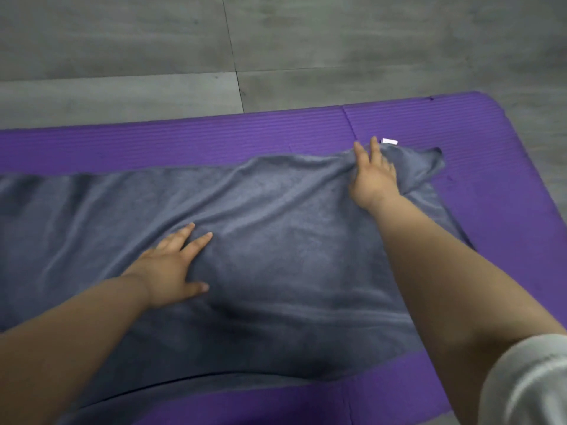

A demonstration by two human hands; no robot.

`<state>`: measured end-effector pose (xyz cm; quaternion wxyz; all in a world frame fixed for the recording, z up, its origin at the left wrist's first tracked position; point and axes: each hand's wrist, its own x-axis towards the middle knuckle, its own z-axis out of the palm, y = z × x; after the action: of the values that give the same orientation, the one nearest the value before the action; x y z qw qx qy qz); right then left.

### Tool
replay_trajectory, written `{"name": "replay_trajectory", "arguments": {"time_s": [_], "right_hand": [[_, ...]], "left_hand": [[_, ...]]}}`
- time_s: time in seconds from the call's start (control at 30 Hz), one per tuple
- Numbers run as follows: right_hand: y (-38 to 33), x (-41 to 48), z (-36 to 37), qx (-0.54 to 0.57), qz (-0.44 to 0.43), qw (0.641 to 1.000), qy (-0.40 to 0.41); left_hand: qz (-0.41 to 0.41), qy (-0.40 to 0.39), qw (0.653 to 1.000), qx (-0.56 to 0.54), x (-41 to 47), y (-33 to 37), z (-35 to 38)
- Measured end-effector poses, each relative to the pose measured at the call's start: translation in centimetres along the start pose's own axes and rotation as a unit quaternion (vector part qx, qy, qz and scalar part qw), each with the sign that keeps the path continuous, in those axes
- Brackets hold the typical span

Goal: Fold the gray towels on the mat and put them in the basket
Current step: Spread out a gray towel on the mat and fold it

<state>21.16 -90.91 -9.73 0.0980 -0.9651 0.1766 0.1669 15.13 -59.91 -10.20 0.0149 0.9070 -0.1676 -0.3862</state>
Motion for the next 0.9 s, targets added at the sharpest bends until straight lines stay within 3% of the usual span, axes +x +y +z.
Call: {"name": "replay_trajectory", "arguments": {"time_s": [0.1,0.27,0.5,0.63,0.73,0.83,0.9], "right_hand": [[0.5,-2.0,1.9,-0.071,0.005,0.995,-0.063],[-0.9,-5.1,2.8,-0.089,-0.005,0.994,-0.068],[-9.1,-8.3,1.1,-0.146,-0.159,0.96,-0.175],[-15.9,-10.8,1.1,-0.188,-0.22,0.93,-0.224],[-20.9,-13.2,2.7,-0.205,-0.258,0.918,-0.218],[-24.1,-16.6,6.6,-0.232,-0.266,0.916,-0.192],[-25.6,-19.6,10.5,-0.197,-0.253,0.933,-0.161]], "left_hand": [[-0.002,0.066,0.997,-0.044,-0.9,-2.0,-1.0],[-0.072,0.119,0.987,-0.075,-3.8,-7.9,-1.7],[-0.158,0.142,0.963,-0.168,-10.2,-18.7,-0.5],[-0.236,0.188,0.919,-0.254,-13.8,-24.8,3.1],[-0.318,0.218,0.851,-0.358,-15.6,-27.4,7.7],[-0.327,0.27,0.789,-0.445,-17.5,-27.1,12.4],[-0.303,0.284,0.788,-0.455,-18.6,-26.6,15.9]]}}
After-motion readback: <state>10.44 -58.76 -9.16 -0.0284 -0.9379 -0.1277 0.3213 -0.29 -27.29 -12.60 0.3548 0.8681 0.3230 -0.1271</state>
